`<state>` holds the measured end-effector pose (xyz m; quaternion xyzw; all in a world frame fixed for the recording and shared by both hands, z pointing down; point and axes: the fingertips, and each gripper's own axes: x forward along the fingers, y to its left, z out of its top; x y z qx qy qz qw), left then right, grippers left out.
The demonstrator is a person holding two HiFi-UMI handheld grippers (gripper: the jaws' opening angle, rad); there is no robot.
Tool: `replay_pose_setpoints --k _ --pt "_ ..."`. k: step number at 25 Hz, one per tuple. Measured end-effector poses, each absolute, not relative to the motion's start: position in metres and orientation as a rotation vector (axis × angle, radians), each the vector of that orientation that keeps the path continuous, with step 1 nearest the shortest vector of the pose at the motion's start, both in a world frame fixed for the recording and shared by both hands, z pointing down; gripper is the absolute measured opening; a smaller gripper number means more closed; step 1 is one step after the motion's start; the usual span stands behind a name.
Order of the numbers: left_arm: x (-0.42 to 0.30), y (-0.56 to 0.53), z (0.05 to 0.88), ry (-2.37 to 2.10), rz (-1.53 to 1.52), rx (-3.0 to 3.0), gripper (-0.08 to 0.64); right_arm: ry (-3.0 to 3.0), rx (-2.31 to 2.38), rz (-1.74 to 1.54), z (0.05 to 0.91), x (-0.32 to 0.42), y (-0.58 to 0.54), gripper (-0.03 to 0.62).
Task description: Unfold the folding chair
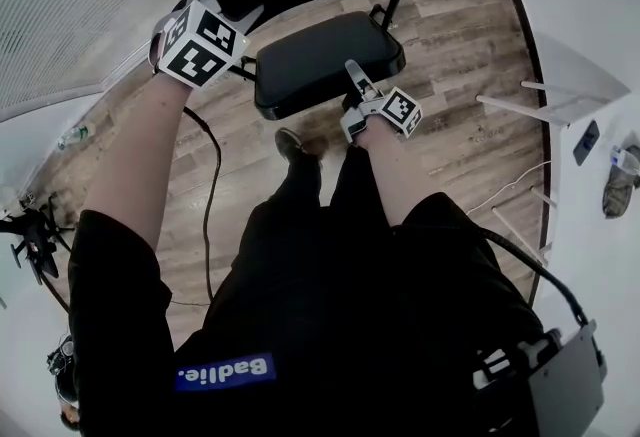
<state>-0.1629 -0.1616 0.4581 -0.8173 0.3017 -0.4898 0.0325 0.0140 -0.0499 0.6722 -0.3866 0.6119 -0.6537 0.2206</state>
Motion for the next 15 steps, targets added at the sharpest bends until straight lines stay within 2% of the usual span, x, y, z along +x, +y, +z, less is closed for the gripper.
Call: replay_pose_setpoints --k 6,15 --pt "-0.156 -0.151 0.479 0.921 -1.525 -2.557 0.209 1.603 -1.185 -1.893 0.724 0.044 -0.001 0.14" --pt "-0.162 -0.157 0.5 0.915 -1.539 -2.622 0.209 1.562 -1.237 -1.954 0.77 0.06 0.037 0.178"
